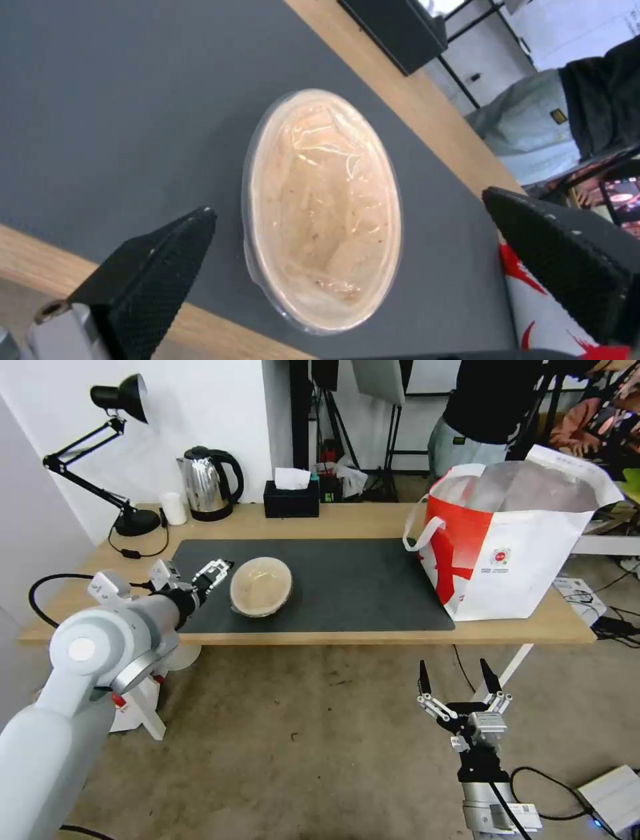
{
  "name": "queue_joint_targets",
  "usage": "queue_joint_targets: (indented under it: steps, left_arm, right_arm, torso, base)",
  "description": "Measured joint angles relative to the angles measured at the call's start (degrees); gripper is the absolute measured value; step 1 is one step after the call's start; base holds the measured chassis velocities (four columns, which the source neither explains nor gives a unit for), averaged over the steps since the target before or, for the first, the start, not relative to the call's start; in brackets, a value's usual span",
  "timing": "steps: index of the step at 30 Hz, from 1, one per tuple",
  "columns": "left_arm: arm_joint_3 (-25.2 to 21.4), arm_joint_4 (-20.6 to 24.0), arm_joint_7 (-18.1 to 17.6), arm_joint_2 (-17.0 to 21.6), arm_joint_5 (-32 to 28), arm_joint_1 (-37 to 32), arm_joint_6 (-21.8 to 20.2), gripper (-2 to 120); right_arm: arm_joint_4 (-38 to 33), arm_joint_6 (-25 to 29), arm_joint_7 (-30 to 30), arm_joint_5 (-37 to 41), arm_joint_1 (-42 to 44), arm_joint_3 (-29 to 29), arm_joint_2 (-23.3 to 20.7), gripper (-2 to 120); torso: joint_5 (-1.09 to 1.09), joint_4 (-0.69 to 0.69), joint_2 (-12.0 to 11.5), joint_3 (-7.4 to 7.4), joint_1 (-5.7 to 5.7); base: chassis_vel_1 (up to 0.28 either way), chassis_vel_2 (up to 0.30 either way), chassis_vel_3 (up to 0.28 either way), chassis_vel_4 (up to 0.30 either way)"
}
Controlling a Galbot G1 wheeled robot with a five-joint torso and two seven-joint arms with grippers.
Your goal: Pick up the trash from the table and place it into the takeout bag.
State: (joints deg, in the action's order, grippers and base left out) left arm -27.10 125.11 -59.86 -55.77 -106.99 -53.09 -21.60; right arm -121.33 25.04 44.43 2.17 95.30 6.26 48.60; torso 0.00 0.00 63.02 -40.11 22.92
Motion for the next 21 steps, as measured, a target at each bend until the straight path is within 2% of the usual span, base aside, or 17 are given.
queue_joint_targets:
  steps: [21]
  left_arm:
    - [1.55,-4.38,0.75,-0.06,2.68,2.17,-0.07,100]
  right_arm:
    - [0.0,0.0,0.0,0.0,0.0,0.0,0.0,100]
  torso:
    - [0.0,0.0,0.0,0.0,0.0]
  base:
    - [0.0,0.0,0.0,0.0]
